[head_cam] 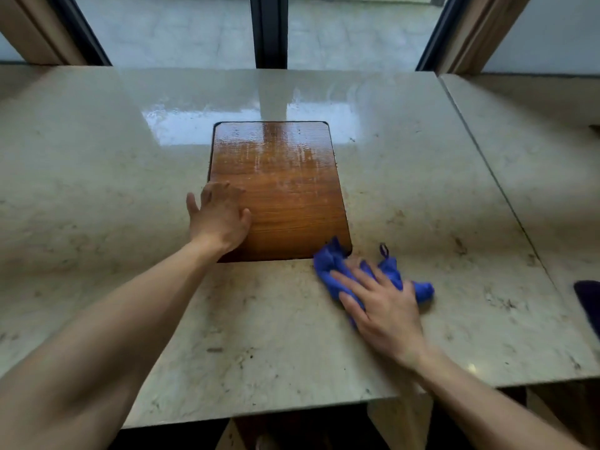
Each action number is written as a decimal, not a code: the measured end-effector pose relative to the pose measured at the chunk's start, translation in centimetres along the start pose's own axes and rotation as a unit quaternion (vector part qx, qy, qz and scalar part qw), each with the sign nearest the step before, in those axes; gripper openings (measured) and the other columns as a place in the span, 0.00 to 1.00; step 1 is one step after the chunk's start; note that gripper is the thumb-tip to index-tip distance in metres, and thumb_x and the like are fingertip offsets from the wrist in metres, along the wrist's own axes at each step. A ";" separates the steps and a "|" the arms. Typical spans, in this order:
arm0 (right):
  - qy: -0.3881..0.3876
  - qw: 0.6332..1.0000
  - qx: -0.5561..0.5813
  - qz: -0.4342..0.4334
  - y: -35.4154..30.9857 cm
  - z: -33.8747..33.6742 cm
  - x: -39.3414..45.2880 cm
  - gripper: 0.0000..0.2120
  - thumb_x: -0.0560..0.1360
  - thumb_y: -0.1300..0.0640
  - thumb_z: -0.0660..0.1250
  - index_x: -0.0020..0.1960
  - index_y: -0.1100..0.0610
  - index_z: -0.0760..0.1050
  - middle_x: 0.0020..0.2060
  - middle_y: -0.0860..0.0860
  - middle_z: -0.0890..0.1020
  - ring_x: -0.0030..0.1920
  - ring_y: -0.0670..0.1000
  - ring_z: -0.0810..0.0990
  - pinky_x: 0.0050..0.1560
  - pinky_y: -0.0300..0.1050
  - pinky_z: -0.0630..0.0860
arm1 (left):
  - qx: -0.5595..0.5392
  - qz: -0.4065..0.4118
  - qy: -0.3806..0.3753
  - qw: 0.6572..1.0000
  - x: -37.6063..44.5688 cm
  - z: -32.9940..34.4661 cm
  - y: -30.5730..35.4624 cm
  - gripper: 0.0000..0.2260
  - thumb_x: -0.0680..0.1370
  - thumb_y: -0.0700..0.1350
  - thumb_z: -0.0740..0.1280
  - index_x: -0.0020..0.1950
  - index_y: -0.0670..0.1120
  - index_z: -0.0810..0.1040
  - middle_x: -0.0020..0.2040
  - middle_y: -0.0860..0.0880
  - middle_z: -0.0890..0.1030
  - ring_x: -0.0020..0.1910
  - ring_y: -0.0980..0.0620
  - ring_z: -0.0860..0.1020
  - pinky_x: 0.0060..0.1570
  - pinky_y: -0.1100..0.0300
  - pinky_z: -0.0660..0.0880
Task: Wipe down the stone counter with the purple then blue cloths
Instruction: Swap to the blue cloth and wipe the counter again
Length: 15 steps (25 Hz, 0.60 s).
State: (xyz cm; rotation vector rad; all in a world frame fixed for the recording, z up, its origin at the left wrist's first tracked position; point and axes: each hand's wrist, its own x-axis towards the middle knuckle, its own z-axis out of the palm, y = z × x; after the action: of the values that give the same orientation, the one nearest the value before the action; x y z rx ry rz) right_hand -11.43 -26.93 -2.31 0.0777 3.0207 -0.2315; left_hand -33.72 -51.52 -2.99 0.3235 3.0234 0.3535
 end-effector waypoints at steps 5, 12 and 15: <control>0.081 0.996 0.018 -0.013 -5.9 4.5 -10.8 0.20 0.80 0.42 0.54 0.69 0.38 0.73 0.70 0.42 0.74 0.69 0.51 0.73 0.55 0.63 0.73 | -0.014 -0.017 -0.010 1.000 0.5 -0.9 -1.8 0.21 0.80 0.54 0.58 0.74 0.56 0.63 0.79 0.48 0.58 0.79 0.46 0.50 0.74 0.33 0.43; 0.089 0.987 0.021 0.134 -10.5 4.6 1.1 0.21 0.82 0.41 0.51 0.72 0.41 0.71 0.71 0.43 0.73 0.71 0.57 0.71 0.66 0.70 0.62 | 0.015 0.001 0.027 1.000 5.3 0.1 -3.6 0.23 0.80 0.55 0.58 0.75 0.55 0.64 0.78 0.48 0.61 0.79 0.45 0.54 0.70 0.27 0.48; 0.113 0.983 0.010 0.146 -10.0 4.7 6.4 0.22 0.82 0.42 0.50 0.73 0.43 0.69 0.72 0.42 0.71 0.73 0.57 0.68 0.68 0.72 0.59 | 0.008 0.001 0.049 0.999 8.3 0.2 -4.4 0.23 0.80 0.56 0.59 0.75 0.56 0.65 0.78 0.47 0.63 0.79 0.44 0.56 0.69 0.26 0.48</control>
State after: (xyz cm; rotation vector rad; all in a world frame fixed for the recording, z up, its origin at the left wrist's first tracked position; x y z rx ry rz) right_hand -17.84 -37.22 -6.20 0.5818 3.1742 -0.2405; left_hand -42.69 -53.85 -4.66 0.3204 3.1232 0.3546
